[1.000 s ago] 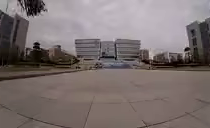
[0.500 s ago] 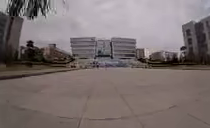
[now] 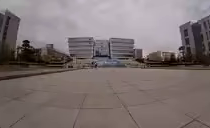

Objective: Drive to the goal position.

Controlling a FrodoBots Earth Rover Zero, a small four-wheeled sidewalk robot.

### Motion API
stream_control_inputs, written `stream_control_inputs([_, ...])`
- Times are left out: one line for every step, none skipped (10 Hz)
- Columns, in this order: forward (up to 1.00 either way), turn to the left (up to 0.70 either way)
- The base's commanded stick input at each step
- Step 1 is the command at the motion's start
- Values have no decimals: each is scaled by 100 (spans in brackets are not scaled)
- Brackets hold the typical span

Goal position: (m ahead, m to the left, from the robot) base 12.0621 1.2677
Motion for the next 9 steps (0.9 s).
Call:
stream_control_inputs([100,0])
stream_control_inputs([100,0])
stream_control_inputs([100,0])
stream_control_inputs([100,0])
stream_control_inputs([100,0])
stream_control_inputs([100,0])
stream_control_inputs([100,0])
stream_control_inputs([100,0])
stream_control_inputs([100,0])
